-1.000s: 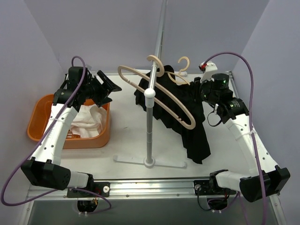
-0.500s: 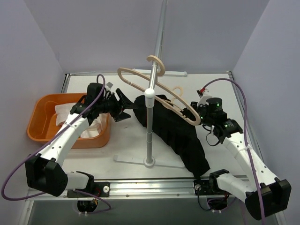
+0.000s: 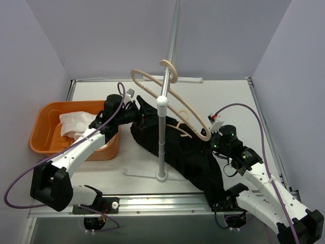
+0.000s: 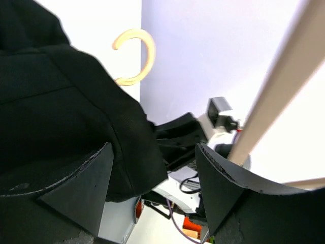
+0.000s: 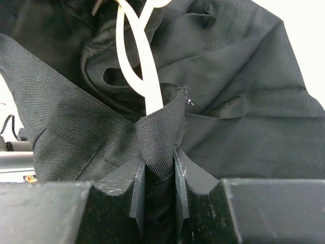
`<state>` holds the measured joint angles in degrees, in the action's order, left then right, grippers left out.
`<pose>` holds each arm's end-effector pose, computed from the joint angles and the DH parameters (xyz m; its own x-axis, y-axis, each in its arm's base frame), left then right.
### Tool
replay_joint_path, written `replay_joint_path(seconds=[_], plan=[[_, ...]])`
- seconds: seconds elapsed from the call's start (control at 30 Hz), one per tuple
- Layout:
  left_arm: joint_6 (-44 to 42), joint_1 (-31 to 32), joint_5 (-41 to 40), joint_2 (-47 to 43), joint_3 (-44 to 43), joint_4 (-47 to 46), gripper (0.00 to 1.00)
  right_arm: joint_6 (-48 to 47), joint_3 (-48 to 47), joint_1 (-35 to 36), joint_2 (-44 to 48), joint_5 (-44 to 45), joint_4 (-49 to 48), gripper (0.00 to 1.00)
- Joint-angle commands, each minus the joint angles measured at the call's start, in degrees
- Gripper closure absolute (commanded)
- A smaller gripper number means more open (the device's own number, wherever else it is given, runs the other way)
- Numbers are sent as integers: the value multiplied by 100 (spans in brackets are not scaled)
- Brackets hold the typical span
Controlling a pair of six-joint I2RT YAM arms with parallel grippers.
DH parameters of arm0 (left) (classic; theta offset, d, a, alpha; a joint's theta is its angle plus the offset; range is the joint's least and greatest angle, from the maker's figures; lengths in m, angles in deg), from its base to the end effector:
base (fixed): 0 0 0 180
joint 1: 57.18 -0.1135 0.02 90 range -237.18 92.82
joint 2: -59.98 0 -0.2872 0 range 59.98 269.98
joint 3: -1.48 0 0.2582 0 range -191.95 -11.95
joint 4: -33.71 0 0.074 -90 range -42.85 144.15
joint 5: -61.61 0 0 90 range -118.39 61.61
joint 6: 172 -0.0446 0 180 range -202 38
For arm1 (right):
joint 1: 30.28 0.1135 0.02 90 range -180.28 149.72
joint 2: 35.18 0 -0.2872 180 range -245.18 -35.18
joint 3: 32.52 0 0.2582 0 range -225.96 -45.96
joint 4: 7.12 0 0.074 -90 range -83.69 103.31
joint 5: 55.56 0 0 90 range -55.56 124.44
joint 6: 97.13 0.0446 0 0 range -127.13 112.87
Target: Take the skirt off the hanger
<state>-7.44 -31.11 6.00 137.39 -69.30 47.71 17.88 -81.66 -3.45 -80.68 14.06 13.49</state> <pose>0.2742 -0.1622 0.3249 -0.8915 -0.4494 -0.0573 -0.0821 0.2847 -0.9551 0.1600 0.0983 0.3009 -0.5406 0.1707 -0.8238 -0.5427 0.6775 0.4965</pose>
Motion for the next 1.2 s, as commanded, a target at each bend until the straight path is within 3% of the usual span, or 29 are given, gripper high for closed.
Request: replay_joint_path(seconds=[0.0, 0.13, 0.27, 0.53, 0.83, 1.17], plan=[[322, 118, -20, -190, -128, -874, 26, 284, 238, 103, 321, 25, -331, 100], [349, 145, -274, -515, -128, -523, 28, 372, 433, 147, 603, 289, -217, 100], [23, 162, -687, -884, -348, 576, 28, 364, 328, 156, 534, 412, -164, 100], [269, 733, -925, -438, -514, 120, 30, 82, -165, 621, 94, 588, -199, 100], [-55, 1199, -1286, 379, -857, -151, 35, 337, -411, 1342, -108, 667, -656, 100], [-636, 1208, -1637, 556, -1217, 603, 28, 478, -306, 1808, -47, 834, -964, 100]])
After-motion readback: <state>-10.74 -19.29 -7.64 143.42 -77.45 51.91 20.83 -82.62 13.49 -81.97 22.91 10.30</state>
